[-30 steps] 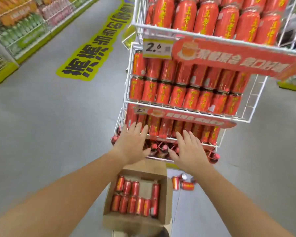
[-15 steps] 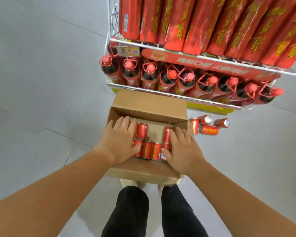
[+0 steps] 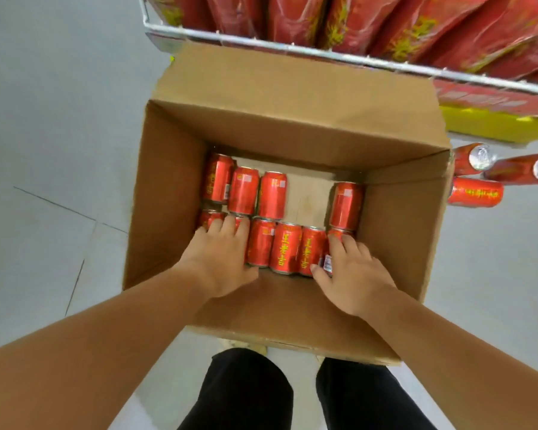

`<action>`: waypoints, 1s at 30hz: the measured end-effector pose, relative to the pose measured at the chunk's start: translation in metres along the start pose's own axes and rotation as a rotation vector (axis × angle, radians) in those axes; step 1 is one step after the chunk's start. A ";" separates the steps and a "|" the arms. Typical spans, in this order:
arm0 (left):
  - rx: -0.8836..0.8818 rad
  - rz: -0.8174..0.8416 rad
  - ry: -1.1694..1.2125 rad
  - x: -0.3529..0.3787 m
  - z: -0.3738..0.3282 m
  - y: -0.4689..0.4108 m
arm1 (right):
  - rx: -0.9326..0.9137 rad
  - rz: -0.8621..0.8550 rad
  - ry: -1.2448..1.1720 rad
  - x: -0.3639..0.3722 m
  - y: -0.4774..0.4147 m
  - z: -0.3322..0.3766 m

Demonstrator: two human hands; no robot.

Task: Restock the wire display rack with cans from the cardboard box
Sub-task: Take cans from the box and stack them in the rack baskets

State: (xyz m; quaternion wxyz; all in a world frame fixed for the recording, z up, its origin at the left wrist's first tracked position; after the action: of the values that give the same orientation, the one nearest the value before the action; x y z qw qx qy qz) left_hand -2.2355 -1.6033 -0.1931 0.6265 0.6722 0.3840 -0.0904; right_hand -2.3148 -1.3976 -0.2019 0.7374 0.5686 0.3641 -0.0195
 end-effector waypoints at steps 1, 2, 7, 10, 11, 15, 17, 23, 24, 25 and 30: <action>-0.022 0.021 0.058 0.011 0.000 -0.012 | 0.028 0.020 -0.033 0.008 -0.012 -0.003; -0.047 0.046 0.131 0.022 -0.001 -0.025 | 0.054 0.040 -0.070 0.016 -0.023 -0.005; -0.065 0.159 0.389 0.072 -0.010 -0.078 | 0.115 0.097 -0.227 0.047 -0.070 -0.012; -0.063 0.167 0.508 0.093 -0.014 -0.097 | 0.120 0.074 -0.303 0.056 -0.092 -0.013; -0.077 0.152 0.538 0.097 -0.014 -0.100 | 0.126 0.072 -0.322 0.057 -0.097 -0.012; -0.139 0.063 0.593 0.104 -0.020 -0.111 | 0.161 0.122 -0.323 0.062 -0.117 -0.010; -0.214 0.010 0.667 0.108 -0.024 -0.116 | 0.165 0.144 -0.272 0.063 -0.126 -0.006; -0.370 -0.270 0.970 0.120 -0.038 -0.104 | 0.165 0.192 -0.153 0.057 -0.138 0.001; -0.356 -0.300 1.012 0.122 -0.039 -0.100 | 0.167 0.191 -0.133 0.058 -0.137 0.001; -0.336 -0.316 1.038 0.122 -0.039 -0.098 | 0.177 0.182 -0.130 0.058 -0.135 0.001; -0.235 -0.220 1.086 0.111 -0.031 -0.095 | 0.187 0.125 -0.162 0.052 -0.127 -0.004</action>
State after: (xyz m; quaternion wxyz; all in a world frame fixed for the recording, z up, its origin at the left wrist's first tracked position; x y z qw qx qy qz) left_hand -2.2299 -1.5377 -0.3274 0.3966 0.5039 0.7265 0.2471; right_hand -2.3349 -1.4193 -0.3362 0.7079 0.6531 0.2636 -0.0532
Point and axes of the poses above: each hand's wrist, its own y-axis away from the middle knuckle, its own x-axis out of the palm, z = x × y, the point moved 5 cm from there along -y, towards the middle knuckle, and after that the axes turned 11 degrees about y, right-handed, at the moved point
